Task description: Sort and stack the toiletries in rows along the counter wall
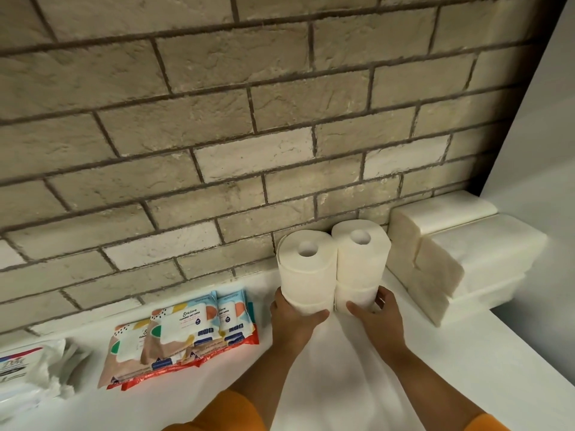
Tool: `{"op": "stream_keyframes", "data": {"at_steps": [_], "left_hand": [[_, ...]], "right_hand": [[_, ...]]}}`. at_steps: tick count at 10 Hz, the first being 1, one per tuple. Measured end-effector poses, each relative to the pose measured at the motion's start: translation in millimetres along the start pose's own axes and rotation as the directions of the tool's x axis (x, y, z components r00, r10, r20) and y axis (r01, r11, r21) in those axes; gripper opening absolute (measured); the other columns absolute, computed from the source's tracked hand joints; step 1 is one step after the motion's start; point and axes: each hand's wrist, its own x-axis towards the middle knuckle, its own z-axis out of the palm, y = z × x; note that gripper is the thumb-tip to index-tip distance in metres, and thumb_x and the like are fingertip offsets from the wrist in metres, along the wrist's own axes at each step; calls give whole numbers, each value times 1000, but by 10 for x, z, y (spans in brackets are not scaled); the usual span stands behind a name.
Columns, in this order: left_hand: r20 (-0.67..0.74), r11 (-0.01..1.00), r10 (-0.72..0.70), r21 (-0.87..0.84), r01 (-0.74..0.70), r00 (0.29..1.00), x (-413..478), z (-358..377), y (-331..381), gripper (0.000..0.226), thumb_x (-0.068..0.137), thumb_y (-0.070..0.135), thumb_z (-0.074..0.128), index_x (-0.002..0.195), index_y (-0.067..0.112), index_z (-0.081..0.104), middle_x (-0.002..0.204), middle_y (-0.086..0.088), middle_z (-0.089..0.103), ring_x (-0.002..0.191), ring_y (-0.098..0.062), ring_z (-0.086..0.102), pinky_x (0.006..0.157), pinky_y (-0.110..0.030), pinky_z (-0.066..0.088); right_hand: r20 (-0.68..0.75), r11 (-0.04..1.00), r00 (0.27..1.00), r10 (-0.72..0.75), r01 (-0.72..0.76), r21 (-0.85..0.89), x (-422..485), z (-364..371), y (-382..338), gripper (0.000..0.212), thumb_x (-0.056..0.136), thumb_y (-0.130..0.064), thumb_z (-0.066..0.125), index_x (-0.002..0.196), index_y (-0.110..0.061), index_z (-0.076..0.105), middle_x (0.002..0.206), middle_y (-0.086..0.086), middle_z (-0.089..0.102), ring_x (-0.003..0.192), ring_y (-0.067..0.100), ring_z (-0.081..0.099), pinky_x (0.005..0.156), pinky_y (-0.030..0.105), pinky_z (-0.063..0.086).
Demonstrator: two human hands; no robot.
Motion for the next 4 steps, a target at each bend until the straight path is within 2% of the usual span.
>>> {"op": "stream_keyframes", "data": {"at_steps": [1,2,3,4], "left_hand": [[20,1000,9,9,-9,1000,-47,-38,21,111,49,52,91,141,26,35,134,1,52,120,-19,56,98,-33,50],[75,998,-55,-9,56,996,-24,-46,-10,118,47,51,91,145,27,30,137,1,53,121,-19,57,100,-37,52],[92,995,-93,-14,94,991,-40,-71,-31,117,52,43,92,149,24,28,139,-2,54,121,-21,58,101,-39,52],[160,982,-190,29,188,969,-263,-190,101,100,70,32,88,149,14,29,138,-3,53,124,-25,57,106,-39,49]], "right_hand": [[8,1000,1000,7,-7,-1,-21,11,-12,81,68,-27,94,137,-17,53,131,-6,61,123,19,58,106,46,50],[67,1000,998,14,-15,2,-14,-21,-70,68,68,-24,93,124,-25,55,118,-15,65,110,13,63,101,45,53],[132,1000,991,18,-20,12,-33,-74,-89,72,65,-29,92,129,-24,57,122,-14,67,113,12,65,100,42,55],[169,999,985,30,-34,20,-96,-151,-99,81,75,-20,88,146,-22,49,139,-5,60,124,22,60,98,38,52]]}}
